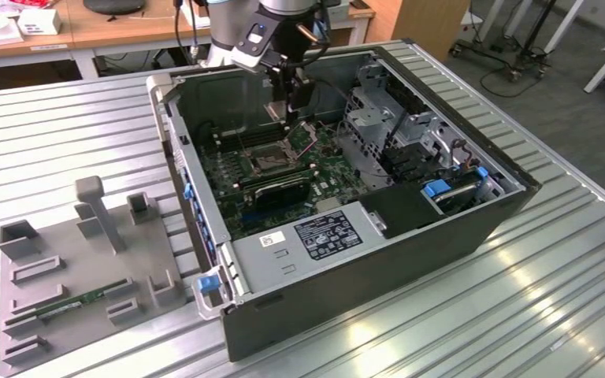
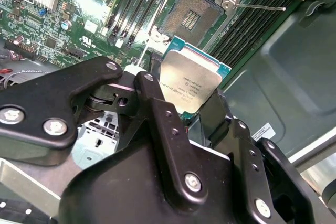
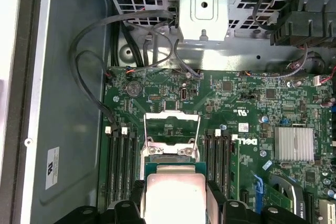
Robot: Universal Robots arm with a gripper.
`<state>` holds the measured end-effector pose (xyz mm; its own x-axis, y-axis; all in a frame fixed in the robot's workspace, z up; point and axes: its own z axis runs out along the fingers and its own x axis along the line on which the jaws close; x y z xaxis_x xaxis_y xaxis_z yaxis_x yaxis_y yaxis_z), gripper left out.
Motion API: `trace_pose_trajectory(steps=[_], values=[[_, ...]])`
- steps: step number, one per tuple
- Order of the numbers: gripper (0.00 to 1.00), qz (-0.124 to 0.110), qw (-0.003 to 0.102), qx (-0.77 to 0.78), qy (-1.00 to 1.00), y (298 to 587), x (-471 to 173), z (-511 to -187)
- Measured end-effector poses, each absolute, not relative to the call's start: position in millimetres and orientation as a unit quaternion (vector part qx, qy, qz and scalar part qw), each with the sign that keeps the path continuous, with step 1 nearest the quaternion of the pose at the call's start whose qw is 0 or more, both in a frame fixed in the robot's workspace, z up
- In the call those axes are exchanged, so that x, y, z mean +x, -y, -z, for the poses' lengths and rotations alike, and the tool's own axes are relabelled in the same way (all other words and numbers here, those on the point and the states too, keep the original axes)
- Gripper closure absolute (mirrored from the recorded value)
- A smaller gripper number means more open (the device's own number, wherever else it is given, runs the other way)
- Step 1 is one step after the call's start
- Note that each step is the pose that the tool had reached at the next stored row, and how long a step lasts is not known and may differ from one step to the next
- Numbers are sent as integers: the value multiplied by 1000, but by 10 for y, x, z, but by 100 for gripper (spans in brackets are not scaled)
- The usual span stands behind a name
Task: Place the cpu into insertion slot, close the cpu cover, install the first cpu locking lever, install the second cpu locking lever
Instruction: 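Place the cpu into insertion slot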
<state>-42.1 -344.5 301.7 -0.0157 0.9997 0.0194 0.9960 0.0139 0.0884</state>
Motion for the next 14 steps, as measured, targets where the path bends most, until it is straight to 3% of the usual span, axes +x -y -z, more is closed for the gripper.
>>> trace_pose_trajectory(steps=[14], values=[[46,-38,24,701,-712,3445,-421,-2950]])
